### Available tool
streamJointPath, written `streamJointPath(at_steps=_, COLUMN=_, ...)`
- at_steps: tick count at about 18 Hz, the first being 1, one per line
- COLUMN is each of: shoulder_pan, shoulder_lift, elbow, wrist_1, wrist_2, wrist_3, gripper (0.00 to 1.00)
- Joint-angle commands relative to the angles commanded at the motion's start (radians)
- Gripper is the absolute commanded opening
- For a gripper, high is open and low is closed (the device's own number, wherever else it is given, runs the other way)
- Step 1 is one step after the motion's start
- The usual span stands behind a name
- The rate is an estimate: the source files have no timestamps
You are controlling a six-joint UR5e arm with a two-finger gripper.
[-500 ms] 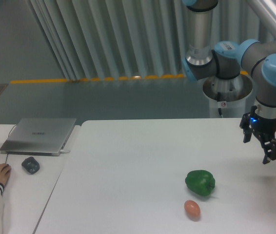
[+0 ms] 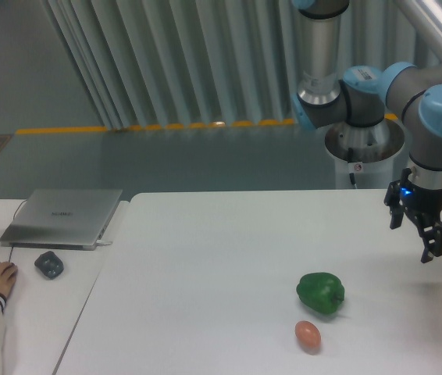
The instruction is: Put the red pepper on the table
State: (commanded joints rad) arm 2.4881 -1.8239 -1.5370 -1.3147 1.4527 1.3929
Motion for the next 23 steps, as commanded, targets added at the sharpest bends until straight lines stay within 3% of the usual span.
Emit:
streamJointPath(at_steps=4, shoulder_pan=0.005, shoulder_lift=0.0, elbow=-0.011, wrist_1=0.006, wrist_2=-0.002, wrist_3=-0.003, gripper=1.0)
streamJointPath(at_steps=7, shoulder_pan=0.009, shoulder_lift=0.002, elbow=-0.051, wrist_1=0.099, wrist_2=-0.006, wrist_3=-0.006, gripper=1.0)
streamJointPath(at_steps=9, shoulder_pan=0.006, shoulder_lift=0.002, elbow=-0.054, wrist_1=0.132, wrist_2=0.005, wrist_3=-0.015, gripper=1.0)
streamJointPath(at_steps=13, shoulder_pan=0.021, shoulder_lift=-0.002, elbow=-0.026, wrist_1=0.138, wrist_2=0.032, wrist_3=-0.006, gripper=1.0)
streamJointPath(at_steps=15, shoulder_pan=0.025, shoulder_lift=-0.008, elbow=-0.009, wrist_1=0.143, wrist_2=0.09, wrist_3=-0.002, gripper=1.0)
streamJointPath(at_steps=18, shoulder_pan=0.021, shoulder_lift=-0.038, elbow=0.017, wrist_1=0.14, wrist_2=0.234, wrist_3=0.127, gripper=1.0)
streamJointPath(at_steps=23, shoulder_pan=0.047, shoulder_lift=-0.08, elbow=0.026, wrist_1=0.16, wrist_2=0.296, wrist_3=0.152, gripper=1.0)
